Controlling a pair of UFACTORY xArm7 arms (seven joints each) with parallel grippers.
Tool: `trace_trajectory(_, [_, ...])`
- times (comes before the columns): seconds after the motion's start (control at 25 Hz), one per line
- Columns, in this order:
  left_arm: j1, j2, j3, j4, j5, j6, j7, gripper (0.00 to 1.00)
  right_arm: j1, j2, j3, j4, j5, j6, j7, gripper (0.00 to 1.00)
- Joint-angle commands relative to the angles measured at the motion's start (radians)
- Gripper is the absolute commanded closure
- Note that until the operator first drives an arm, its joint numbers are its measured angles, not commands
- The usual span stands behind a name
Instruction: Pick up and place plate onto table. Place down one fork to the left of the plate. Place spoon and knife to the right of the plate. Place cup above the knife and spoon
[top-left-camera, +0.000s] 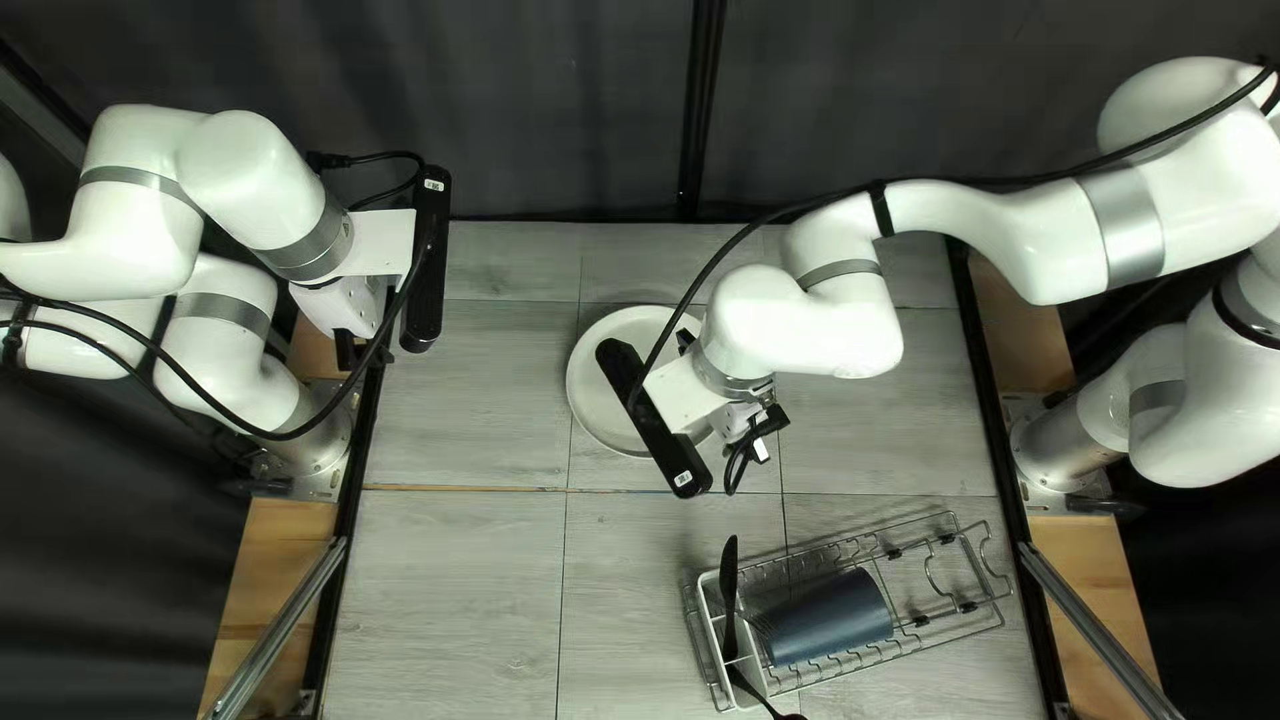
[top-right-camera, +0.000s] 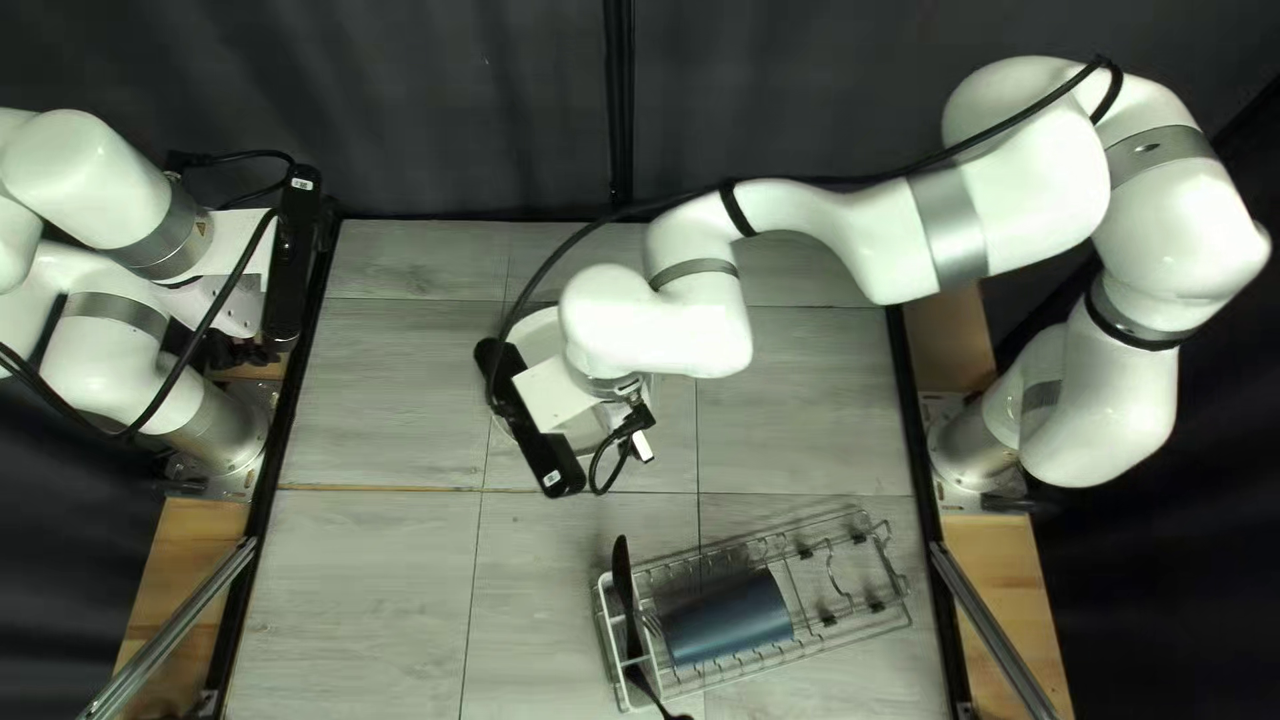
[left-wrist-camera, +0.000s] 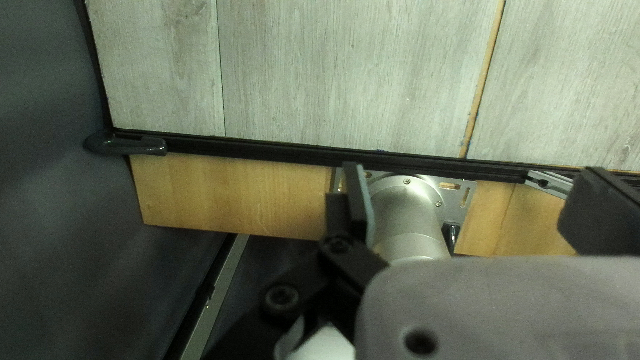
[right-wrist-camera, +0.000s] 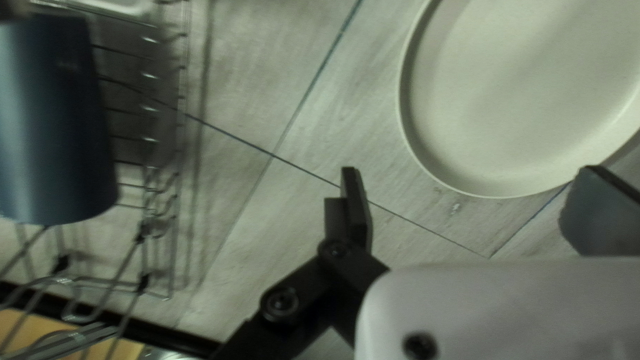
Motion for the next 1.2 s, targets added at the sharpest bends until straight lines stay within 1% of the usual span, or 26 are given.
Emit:
trace_trajectory(0.04, [0.000, 0.000, 0.000, 0.000, 0.000, 0.000, 0.000, 0.00, 0.001, -0.011, 0.015, 0.037, 0.081, 0.026, 0.007, 0.00])
trace_trajectory(0.64, [0.000, 0.000, 0.000, 0.000, 0.000, 0.000, 0.000, 0.00, 0.000, -0.012, 0.015, 0.043, 0.088, 0.030, 0.003, 0.00])
trace_trajectory(0.68, [0.000, 0.000, 0.000, 0.000, 0.000, 0.000, 0.000, 0.00, 0.002, -0.015, 0.016, 0.035, 0.076, 0.026, 0.001, 0.00])
trace_trajectory(0.8, [0.000, 0.000, 0.000, 0.000, 0.000, 0.000, 0.000, 0.00, -0.005, -0.038, 0.016, 0.019, 0.135, 0.030, 0.029, 0.00])
trace_trajectory(0.96, [0.000, 0.000, 0.000, 0.000, 0.000, 0.000, 0.000, 0.00, -0.004, -0.110, 0.023, -0.072, 0.252, -0.015, 0.076, 0.00])
trace_trajectory(1.04, [0.000, 0.000, 0.000, 0.000, 0.000, 0.000, 0.000, 0.00, 0.008, -0.132, 0.035, -0.109, 0.285, -0.045, 0.104, 0.00])
trace_trajectory(1.2, [0.000, 0.000, 0.000, 0.000, 0.000, 0.000, 0.000, 0.00, 0.029, -0.134, 0.055, -0.130, 0.318, -0.083, 0.152, 0.00])
